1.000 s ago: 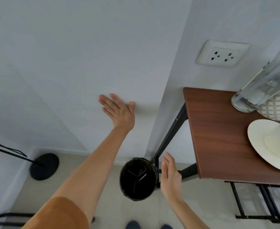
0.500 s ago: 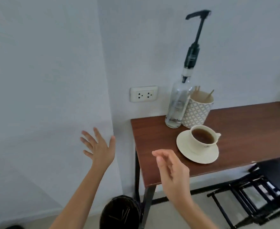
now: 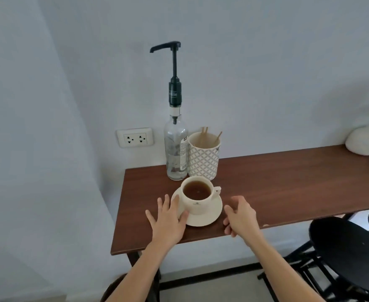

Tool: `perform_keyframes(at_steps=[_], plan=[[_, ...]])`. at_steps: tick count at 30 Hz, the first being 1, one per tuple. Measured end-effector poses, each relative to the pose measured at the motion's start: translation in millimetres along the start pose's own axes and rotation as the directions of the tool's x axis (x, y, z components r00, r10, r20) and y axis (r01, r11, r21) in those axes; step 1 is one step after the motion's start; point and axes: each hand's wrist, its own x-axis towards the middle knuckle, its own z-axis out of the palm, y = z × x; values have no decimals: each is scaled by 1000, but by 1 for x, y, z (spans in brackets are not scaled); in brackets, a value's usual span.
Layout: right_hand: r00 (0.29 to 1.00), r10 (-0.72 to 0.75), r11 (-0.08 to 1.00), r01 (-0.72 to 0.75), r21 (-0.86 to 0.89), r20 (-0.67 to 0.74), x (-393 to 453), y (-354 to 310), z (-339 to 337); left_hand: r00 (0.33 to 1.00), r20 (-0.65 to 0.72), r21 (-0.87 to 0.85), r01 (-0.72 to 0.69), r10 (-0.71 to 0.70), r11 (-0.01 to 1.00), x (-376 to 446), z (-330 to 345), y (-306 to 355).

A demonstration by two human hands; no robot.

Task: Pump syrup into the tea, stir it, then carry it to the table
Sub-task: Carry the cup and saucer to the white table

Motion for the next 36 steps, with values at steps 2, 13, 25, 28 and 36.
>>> perform_keyframes(at_steps=[2, 13, 25, 28, 36], plan=[[998, -5, 999, 7, -32, 67, 9, -5, 0, 1000, -7, 15, 7, -7, 1000, -1, 3, 4], [980, 5, 999, 3, -40, 200, -18, -3, 10, 994, 104, 64, -53, 46, 997, -11, -7, 0], [973, 47, 814, -169, 556, 227, -66, 36, 30, 971, 189, 67, -163, 148, 984, -41, -5, -18], [970, 44, 814, -173, 555, 239, -75, 42, 25, 972, 184, 47, -158, 147, 986, -56, -2, -21], [929, -34, 825, -181, 535, 367, -97, 44, 6, 986, 70, -254, -132, 154, 958, -121, -10, -22]])
